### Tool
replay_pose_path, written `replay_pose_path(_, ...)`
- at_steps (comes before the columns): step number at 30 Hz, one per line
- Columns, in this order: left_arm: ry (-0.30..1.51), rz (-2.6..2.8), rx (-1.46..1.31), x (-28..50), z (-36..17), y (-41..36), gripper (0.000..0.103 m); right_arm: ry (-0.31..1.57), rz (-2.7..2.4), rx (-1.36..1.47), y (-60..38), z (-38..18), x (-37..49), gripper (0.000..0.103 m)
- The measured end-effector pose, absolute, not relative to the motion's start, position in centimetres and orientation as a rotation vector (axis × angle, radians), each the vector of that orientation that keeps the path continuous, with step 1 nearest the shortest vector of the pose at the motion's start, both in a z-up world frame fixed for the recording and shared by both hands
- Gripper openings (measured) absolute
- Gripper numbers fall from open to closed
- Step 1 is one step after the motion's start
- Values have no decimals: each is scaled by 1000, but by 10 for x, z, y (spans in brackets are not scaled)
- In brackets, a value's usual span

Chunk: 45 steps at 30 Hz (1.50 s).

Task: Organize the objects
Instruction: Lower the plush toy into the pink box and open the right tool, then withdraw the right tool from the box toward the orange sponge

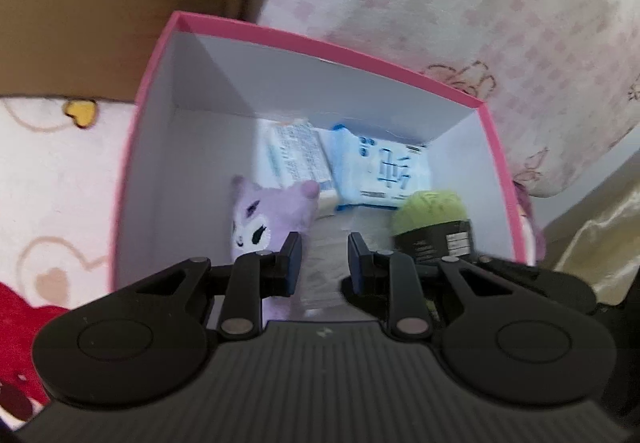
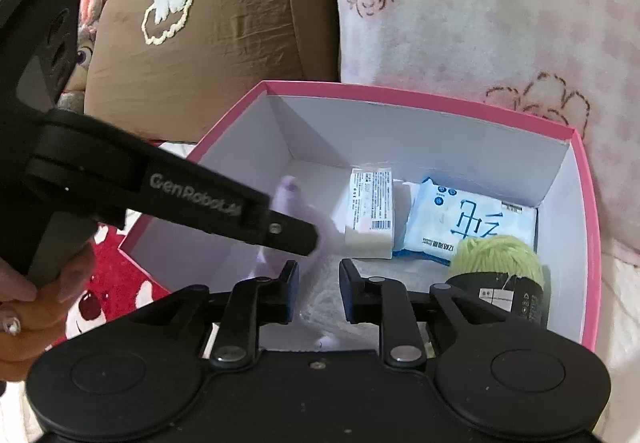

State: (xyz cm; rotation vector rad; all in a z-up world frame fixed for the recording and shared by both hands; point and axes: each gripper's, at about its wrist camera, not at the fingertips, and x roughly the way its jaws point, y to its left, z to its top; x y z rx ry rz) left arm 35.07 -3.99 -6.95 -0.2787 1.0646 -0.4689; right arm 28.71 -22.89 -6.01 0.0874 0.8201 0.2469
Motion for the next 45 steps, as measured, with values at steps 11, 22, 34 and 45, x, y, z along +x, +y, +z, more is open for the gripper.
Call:
replay_pose_path(11,1080,-385,-219,362,-88,-45,23,868,285,73,-222,-71,314,23)
replay_pose_path(22,1037,-424,-132,329,-58,-46,26,814,265,53,-218,-47,283,25)
replay_pose_path(34,943,-517,76,250,36,-32,60,771,140,13,-231,26,207,54)
replay_pose_path(45,925,-582,161,183,80,-2,71,744,105,-10,-228,72,139,70)
